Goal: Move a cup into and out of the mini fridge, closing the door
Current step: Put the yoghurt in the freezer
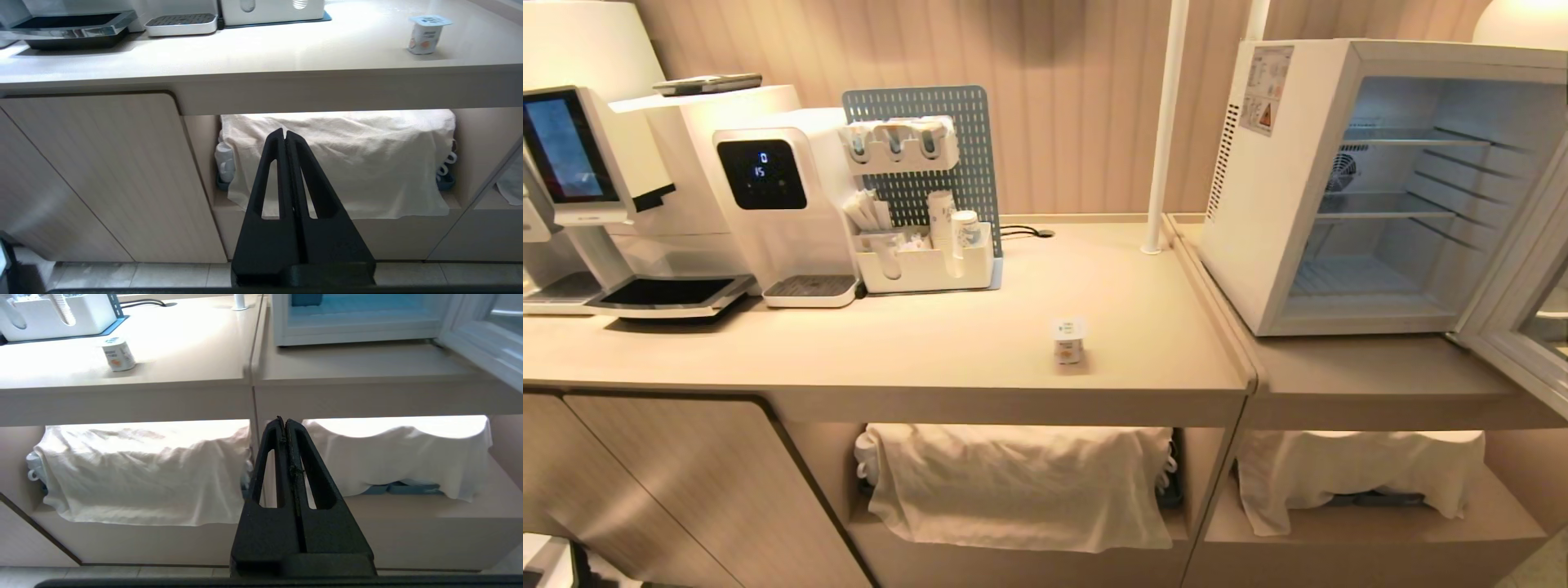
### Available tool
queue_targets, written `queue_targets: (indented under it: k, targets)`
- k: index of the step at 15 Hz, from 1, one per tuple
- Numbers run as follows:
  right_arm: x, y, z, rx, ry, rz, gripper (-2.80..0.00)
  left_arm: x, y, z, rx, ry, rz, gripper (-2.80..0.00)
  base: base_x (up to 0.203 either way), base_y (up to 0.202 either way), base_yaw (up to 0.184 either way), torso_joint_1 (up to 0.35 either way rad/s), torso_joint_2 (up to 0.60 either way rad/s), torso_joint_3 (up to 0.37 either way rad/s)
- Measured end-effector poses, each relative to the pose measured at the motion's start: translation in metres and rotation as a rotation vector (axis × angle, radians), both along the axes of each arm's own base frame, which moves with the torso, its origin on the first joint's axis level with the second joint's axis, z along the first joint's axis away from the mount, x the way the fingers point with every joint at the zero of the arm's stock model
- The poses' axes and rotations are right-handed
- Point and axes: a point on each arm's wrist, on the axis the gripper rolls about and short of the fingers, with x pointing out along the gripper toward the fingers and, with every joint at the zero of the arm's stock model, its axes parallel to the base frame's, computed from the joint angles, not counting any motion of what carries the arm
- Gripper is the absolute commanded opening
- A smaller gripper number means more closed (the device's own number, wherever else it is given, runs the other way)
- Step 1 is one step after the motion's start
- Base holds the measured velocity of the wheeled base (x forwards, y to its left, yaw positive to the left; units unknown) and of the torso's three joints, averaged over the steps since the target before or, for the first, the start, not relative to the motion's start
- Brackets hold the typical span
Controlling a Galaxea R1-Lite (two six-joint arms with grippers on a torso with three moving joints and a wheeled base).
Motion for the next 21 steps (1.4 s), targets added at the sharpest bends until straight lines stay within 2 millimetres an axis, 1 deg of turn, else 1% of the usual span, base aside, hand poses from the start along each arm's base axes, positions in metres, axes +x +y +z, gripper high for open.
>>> queue_targets:
  k: [4,7,9,14,17,18,19,20,21]
  targets:
    - [0.000,0.000,0.000,0.000,0.000,0.000,-2.80,0.000,0.000,0.000,0.000,0.001,0.000,-2.80,0.000,0.168,0.002,0.004,0.00,0.001]
    - [0.000,0.000,0.000,0.000,0.001,0.000,-2.80,0.000,0.000,0.000,0.001,-0.001,-0.001,-2.80,0.000,0.022,0.000,0.001,0.00,-0.001]
    - [0.000,0.000,0.000,0.000,0.000,-0.001,-2.80,0.000,0.000,0.000,0.001,-0.001,-0.002,-2.80,0.116,0.057,-0.001,0.000,-0.01,0.003]
    - [0.000,0.000,0.000,-0.001,-0.002,0.000,-2.80,0.000,0.000,0.000,-0.003,0.002,0.000,-2.80,0.186,0.175,0.002,0.003,0.01,0.001]
    - [0.000,0.000,0.000,-0.019,0.004,0.002,-2.80,0.000,0.000,0.000,-0.005,0.001,0.001,-2.80,0.011,0.018,-0.003,0.001,0.00,-0.001]
    - [-0.001,0.000,0.003,-0.044,-0.017,0.001,-2.80,0.000,0.000,0.000,-0.002,0.002,0.000,-2.80,0.000,0.000,0.000,0.000,0.00,0.000]
    - [-0.003,0.000,0.011,-0.058,-0.044,0.003,-2.80,0.000,0.000,0.000,-0.001,0.001,0.000,-2.80,0.000,0.000,0.000,0.000,0.00,0.000]
    - [-0.007,0.000,0.026,-0.062,-0.085,0.002,-2.80,0.000,0.000,0.000,0.000,0.002,0.000,-2.80,0.000,0.000,0.000,0.000,0.00,0.000]
    - [-0.013,0.000,0.045,-0.060,-0.130,0.000,-2.80,0.000,0.000,0.000,-0.001,0.002,0.001,-2.80,0.000,0.000,0.000,0.000,0.00,0.000]
